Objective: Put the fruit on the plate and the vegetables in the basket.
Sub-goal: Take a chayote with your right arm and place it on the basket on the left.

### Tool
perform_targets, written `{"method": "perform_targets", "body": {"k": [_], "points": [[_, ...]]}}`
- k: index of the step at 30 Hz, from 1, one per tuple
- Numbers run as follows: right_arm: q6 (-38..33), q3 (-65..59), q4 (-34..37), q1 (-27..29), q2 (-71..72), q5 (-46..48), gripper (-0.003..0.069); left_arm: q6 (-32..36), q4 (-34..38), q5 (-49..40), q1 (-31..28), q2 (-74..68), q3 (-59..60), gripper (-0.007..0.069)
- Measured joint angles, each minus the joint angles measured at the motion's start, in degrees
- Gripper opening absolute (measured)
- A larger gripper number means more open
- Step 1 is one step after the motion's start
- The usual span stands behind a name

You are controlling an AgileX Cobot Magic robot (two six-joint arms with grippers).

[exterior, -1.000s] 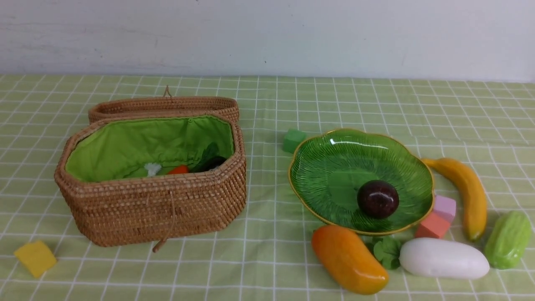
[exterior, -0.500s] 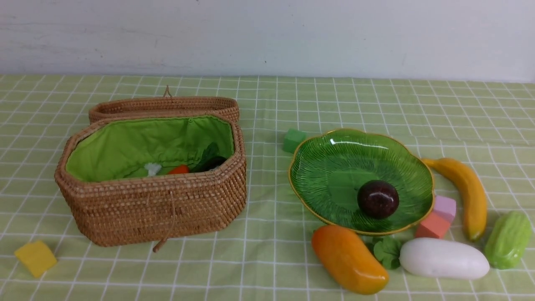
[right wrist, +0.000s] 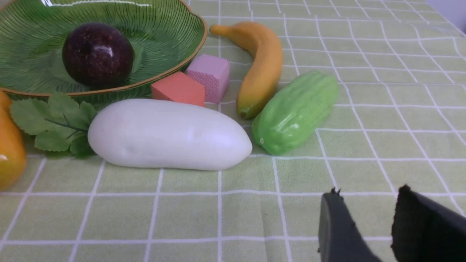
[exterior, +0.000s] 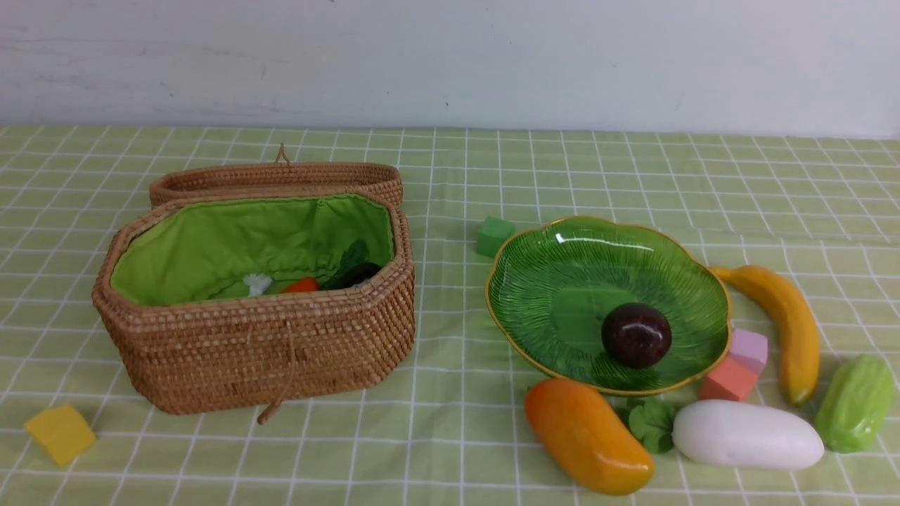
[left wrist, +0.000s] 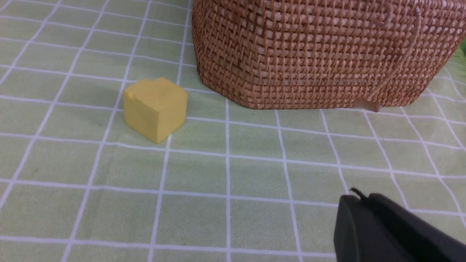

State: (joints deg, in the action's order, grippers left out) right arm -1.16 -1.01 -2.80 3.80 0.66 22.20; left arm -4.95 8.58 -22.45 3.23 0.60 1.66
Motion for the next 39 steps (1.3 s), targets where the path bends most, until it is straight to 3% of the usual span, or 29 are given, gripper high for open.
{"method": "perform_targets", "body": {"k": [5, 11, 18, 22, 27, 35, 39], "points": [[0.6, -0.6, 2.0, 0.0, 0.0, -8.0, 0.0241, 0.0, 0.0, 0.0, 0.0, 0.0, 0.0, 0.0018], [4.2, -0.6, 5.2, 0.0, 0.0, -32.3, 0.0241, 0.0, 0.0, 0.0, 0.0, 0.0, 0.0, 0.0018], [8.2, -0.3, 6.9, 0.0, 0.0, -47.8, 0.0241, 0.0, 0.0, 0.0, 0.0, 0.0, 0.0, 0.0018], [14.7, 5.9, 15.2, 0.0, -0.2, -44.2, 0.0241, 0.0, 0.0, 0.0, 0.0, 0.0, 0.0, 0.0018], [13.9, 20.4, 22.5, 0.0, -6.6, -37.7, 0.0241, 0.0, 0.0, 0.0, 0.0, 0.0, 0.0, 0.0018], [7.7, 46.9, 15.6, 0.0, -27.4, -15.4, 0.0241, 0.0, 0.0, 0.0, 0.0, 0.0, 0.0, 0.0018], [5.3, 51.1, 10.7, 0.0, -35.4, -12.9, 0.0241, 0.0, 0.0, 0.0, 0.0, 0.0, 0.0, 0.0018]]}}
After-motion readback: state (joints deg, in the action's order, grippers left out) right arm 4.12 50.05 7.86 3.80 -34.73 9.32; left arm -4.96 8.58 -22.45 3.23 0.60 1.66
